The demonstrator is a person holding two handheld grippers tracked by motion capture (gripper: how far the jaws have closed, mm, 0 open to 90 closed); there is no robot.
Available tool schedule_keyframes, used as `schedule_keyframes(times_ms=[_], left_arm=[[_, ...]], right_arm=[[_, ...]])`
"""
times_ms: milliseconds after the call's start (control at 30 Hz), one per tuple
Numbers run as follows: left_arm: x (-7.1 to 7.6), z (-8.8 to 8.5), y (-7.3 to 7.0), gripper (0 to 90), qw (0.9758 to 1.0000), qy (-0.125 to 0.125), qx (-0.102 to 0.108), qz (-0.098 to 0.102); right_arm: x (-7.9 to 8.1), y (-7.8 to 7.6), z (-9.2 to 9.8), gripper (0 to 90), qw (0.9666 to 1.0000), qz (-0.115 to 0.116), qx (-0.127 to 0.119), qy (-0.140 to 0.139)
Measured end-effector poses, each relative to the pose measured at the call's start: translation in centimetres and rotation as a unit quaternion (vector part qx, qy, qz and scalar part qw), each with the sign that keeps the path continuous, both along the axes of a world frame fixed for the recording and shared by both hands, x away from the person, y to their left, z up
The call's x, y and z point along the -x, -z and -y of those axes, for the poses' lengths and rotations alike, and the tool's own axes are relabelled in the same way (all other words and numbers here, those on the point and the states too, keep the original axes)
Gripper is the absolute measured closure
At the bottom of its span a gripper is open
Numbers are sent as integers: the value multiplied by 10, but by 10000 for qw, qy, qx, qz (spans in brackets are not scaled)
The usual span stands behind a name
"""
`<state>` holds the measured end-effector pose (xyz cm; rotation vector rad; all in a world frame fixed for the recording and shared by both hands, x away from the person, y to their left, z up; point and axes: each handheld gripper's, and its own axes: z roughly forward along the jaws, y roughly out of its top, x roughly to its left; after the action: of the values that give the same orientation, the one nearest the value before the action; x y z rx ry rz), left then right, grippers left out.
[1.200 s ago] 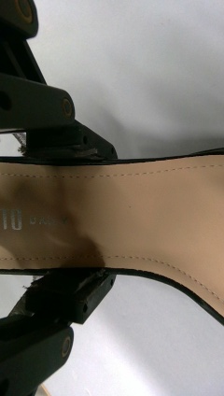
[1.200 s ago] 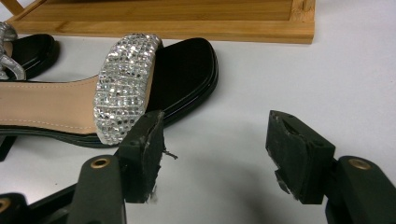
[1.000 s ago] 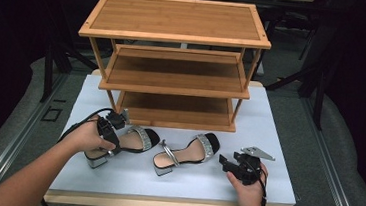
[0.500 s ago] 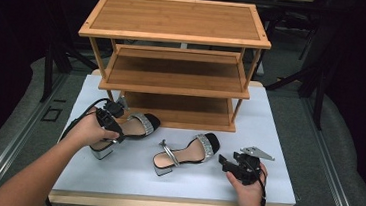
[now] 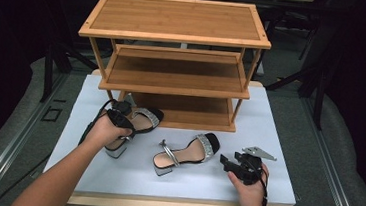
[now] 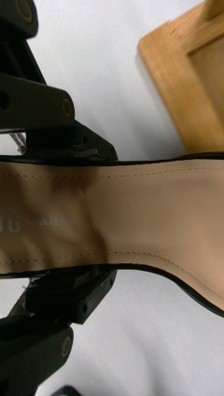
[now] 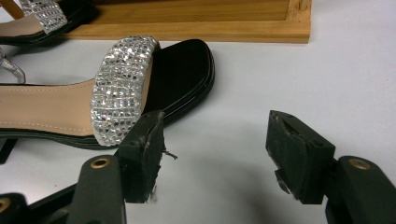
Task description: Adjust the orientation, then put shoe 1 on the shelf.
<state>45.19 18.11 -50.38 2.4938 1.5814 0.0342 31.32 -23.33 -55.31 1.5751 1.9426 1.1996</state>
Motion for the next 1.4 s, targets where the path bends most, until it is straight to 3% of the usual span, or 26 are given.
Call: schedule_keyframes(times_ms=[67, 133, 200, 267, 333, 400, 533, 700, 867, 933, 1000, 1100, 1267, 1400], left_arm=[[3, 0, 4, 423, 9999, 83, -38, 45], [5, -2, 1, 405, 9998, 124, 110, 77], [6, -6, -5, 348, 9993, 156, 313, 99], [9, -10, -15, 329, 9990, 288, 291, 159], [13, -16, -27, 330, 9980, 339, 447, 284], [19, -22, -42, 330, 9960, 433, 645, 445], [36, -41, -69, 351, 9906, 626, 787, 923], [60, -74, -79, 366, 9824, 786, 1029, 1344], [88, -105, -66, 373, 9713, 979, 1298, 1735], [99, -113, -55, 373, 9663, 991, 1487, 1852], [109, -118, -41, 372, 9634, 1054, 1537, 1928], [120, -119, -17, 371, 9625, 1153, 1550, 1905], [120, -112, 15, 371, 9627, 1371, 1419, 1853], [110, -109, 29, 409, 9586, 1423, 1562, 1908]], right_arm=[[0, 0, 0, 365, 10000, -3, 2, -2], [0, 0, 0, 365, 10000, -7, -4, -26], [0, 1, -1, 366, 10000, 0, -5, -17], [0, 1, -1, 365, 10000, 1, -1, -18], [0, 0, -1, 364, 10000, 53, -34, -20], [0, 0, -1, 365, 10000, 40, -26, -14], [0, 0, -1, 364, 10000, -1, -25, -13], [1, 0, -2, 363, 10000, 14, -26, 6], [1, -1, -2, 363, 10000, 52, -43, 18], [1, -1, -3, 363, 10000, 68, -37, 17], [2, -1, -3, 363, 10000, 76, -29, 25], [1, -1, -4, 363, 10000, 50, -5, 44], [1, 0, -6, 363, 10000, 31, 34, 37], [1, 1, -7, 363, 10000, 4, 69, 24]])
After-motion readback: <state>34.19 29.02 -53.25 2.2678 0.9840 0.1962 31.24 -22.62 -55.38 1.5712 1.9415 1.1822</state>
